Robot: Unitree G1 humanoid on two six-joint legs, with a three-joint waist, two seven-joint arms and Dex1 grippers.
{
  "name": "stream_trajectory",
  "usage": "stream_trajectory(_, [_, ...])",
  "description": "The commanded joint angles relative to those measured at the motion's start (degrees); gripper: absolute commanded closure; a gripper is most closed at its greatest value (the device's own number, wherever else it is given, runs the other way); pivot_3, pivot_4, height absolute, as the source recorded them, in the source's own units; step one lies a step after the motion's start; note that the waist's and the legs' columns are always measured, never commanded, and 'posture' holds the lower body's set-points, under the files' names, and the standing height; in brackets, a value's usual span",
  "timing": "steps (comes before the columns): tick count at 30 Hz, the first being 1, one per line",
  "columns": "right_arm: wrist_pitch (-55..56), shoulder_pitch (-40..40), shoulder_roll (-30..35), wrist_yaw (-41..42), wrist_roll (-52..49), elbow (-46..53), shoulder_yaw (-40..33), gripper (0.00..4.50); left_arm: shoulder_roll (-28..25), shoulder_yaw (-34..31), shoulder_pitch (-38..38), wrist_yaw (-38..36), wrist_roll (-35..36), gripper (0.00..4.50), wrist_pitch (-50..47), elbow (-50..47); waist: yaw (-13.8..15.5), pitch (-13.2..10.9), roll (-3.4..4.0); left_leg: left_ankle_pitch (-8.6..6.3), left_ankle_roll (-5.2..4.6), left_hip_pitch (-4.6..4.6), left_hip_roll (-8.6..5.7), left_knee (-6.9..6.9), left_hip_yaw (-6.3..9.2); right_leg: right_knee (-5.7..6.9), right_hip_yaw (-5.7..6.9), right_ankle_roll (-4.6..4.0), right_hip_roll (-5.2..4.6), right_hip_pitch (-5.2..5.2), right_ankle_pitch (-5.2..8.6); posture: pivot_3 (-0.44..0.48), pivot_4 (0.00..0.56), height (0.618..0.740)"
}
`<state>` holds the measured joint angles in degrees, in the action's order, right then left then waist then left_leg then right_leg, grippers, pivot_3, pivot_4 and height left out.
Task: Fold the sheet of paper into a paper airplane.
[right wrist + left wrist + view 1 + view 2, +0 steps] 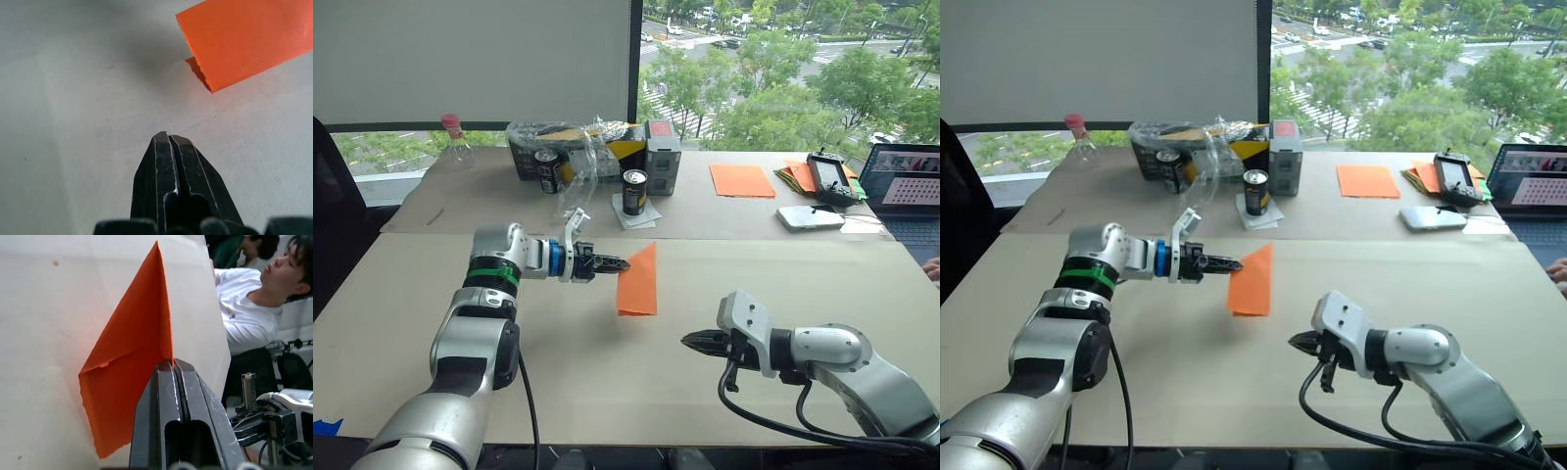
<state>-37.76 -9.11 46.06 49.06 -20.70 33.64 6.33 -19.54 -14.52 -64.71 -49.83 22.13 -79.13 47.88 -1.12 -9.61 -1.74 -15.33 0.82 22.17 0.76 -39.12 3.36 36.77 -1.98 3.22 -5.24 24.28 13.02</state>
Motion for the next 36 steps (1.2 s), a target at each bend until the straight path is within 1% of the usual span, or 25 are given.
stream_trajectory(1, [1.8, -1.8, -0.1, 0.4, 0.3, 0.2, 0.0, 4.5, 3.3, -12.0, 1.0, 11.9, 1.4, 4.49, -10.1, -8.4, 0.1, 0.0, 0.0, 0.0, 0.01, 0.0, -0.01, -0.01, 0.0, 0.01, 0.0, 0.0, -0.01, 0.0, 0.0, 0.0, 0.15, 0.715])
stream_trajectory(3, [1.9, -2.3, -0.3, 0.4, 0.6, -0.3, 0.3, 4.5, 5.9, -18.5, 2.7, 18.5, 2.4, 4.49, -13.1, -12.9, 0.3, 0.0, 0.0, 0.02, 0.03, 0.0, -0.03, -0.03, 0.0, 0.01, 0.0, 0.0, -0.04, -0.02, 0.0, 0.0, 0.15, 0.715])
stream_trajectory(5, [2.3, -2.9, -0.6, -0.1, 1.2, -1.1, 0.4, 4.5, 9.2, -23.4, 6.3, 26.6, 6.3, 4.49, -13.4, -18.4, 0.3, 0.0, 0.0, 0.03, 0.06, 0.0, -0.03, -0.03, 0.0, 0.01, -0.01, 0.0, -0.05, -0.03, -0.01, 0.0, 0.15, 0.715])
stream_trajectory(9, [1.5, -4.3, -1.4, -0.9, 1.2, -2.2, 0.2, 4.5, 16.5, -29.3, 11.8, 40.5, 13.7, 4.49, -13.4, -29.8, 0.3, 0.0, -0.01, 0.1, 0.2, -0.03, -0.02, -0.02, -0.01, 0.07, -0.06, -0.02, -0.07, 0.01, -0.02, 0.0, 0.15, 0.715])
stream_trajectory(11, [-0.1, -5.8, -1.9, -1.8, 1.3, -3.4, 0.3, 4.5, 22.1, -34.6, 12.7, 48.0, 14.5, 4.49, -13.4, -34.4, 0.4, 0.0, -0.01, 0.14, 0.27, -0.02, -0.03, -0.02, -0.01, 0.11, -0.07, -0.02, -0.09, 0.02, -0.03, 0.0, 0.15, 0.715])
stream_trajectory(13, [-0.7, -6.9, -2.2, -2.5, 1.7, -4.3, 0.4, 4.5, 26.5, -39.2, 12.6, 54.1, 15.5, 4.49, -13.4, -37.4, 0.5, 0.0, -0.02, 0.15, 0.29, -0.05, -0.05, -0.03, -0.02, 0.12, -0.07, -0.03, -0.1, -0.02, -0.04, 0.0, 0.15, 0.715])
stream_trajectory(16, [-1.0, -7.6, -2.2, -2.9, 1.9, -4.8, 0.6, 4.5, 31.2, -43.9, 12.6, 61.7, 17.5, 4.49, -13.4, -40.9, 0.0, 0.0, -0.03, 0.16, 0.31, -0.13, -0.07, 0.02, -0.04, 0.13, -0.1, -0.03, -0.1, -0.03, -0.05, 0.0, 0.15, 0.715])
stream_trajectory(18, [-1.1, -7.9, -2.4, -3.3, 2.0, -4.8, 0.6, 4.5, 33.8, -45.4, 13.8, 66.7, 19.5, 4.49, -13.4, -43.3, 0.1, 0.0, -0.03, 0.16, 0.31, -0.17, -0.06, 0.07, -0.04, 0.14, -0.16, -0.03, -0.06, -0.02, -0.04, 0.0, 0.15, 0.715])
stream_trajectory(24, [-2.2, -8.6, -3.8, -4.9, 2.1, -4.2, 1.5, 4.5, 37.0, -46.9, 15.6, 75.0, 27.6, 4.49, -13.4, -45.9, 0.5, 0.0, -0.04, 0.23, 0.45, -0.13, -0.12, 0.07, -0.05, 0.1, -0.15, -0.01, -0.14, -0.04, -0.05, 0.0, 0.15, 0.715])
stream_trajectory(26, [-2.7, -9.1, -4.5, -5.5, 2.1, -4.1, 1.8, 4.5, 36.8, -46.2, 16.3, 77.0, 30.9, 4.49, -13.4, -45.5, 0.5, 0.0, -0.04, 0.25, 0.48, -0.13, -0.14, 0.07, -0.04, 0.11, -0.15, -0.01, -0.15, -0.04, -0.05, 0.0, 0.15, 0.715])
stream_trajectory(28, [-3.4, -9.8, -5.9, -6.3, 1.6, -4.0, 2.1, 4.5, 34.6, -42.7, 18.7, 79.0, 37.1, 4.49, -13.4, -44.2, 0.5, 0.0, -0.04, 0.25, 0.49, -0.13, -0.14, 0.07, -0.04, 0.11, -0.16, -0.01, -0.15, -0.04, -0.05, 0.0, 0.15, 0.715])
stream_trajectory(29, [-3.8, -10.4, -7.1, -7.1, 1.3, -4.1, 2.2, 4.5, 32.7, -40.8, 20.3, 80.1, 40.9, 3.93, -13.4, -43.4, 0.4, 0.0, -0.04, 0.26, 0.49, -0.14, -0.14, 0.07, -0.04, 0.11, -0.16, -0.01, -0.15, -0.04, -0.05, 0.0, 0.15, 0.715])
stream_trajectory(31, [-4.3, -11.0, -8.8, -8.0, 1.3, -4.1, 2.6, 4.5, 30.0, -38.7, 22.5, 82.5, 45.9, 3.31, -13.4, -42.8, 0.3, 0.0, -0.03, 0.26, 0.5, -0.16, -0.14, 0.08, -0.04, 0.13, -0.18, -0.02, -0.15, -0.04, -0.06, 0.0, 0.15, 0.715])
stream_trajectory(35, [-4.9, -12.2, -12.1, -9.0, 1.7, -4.9, 5.0, 4.5, 24.5, -38.3, 24.5, 87.2, 53.2, 1.92, -13.4, -42.0, 0.2, 0.0, -0.04, 0.27, 0.52, -0.19, -0.11, 0.11, -0.02, 0.2, -0.22, -0.03, -0.08, 0.01, -0.06, 0.0, 0.15, 0.715])
stream_trajectory(36, [-4.6, -12.5, -12.8, -9.1, 1.9, -5.2, 5.6, 4.21, 23.2, -38.5, 24.7, 88.3, 54.6, 1.62, -13.4, -41.9, 0.3, 0.0, -0.04, 0.28, 0.53, -0.19, -0.11, 0.1, -0.02, 0.22, -0.22, -0.03, -0.08, 0.01, -0.06, 0.0, 0.15, 0.715])
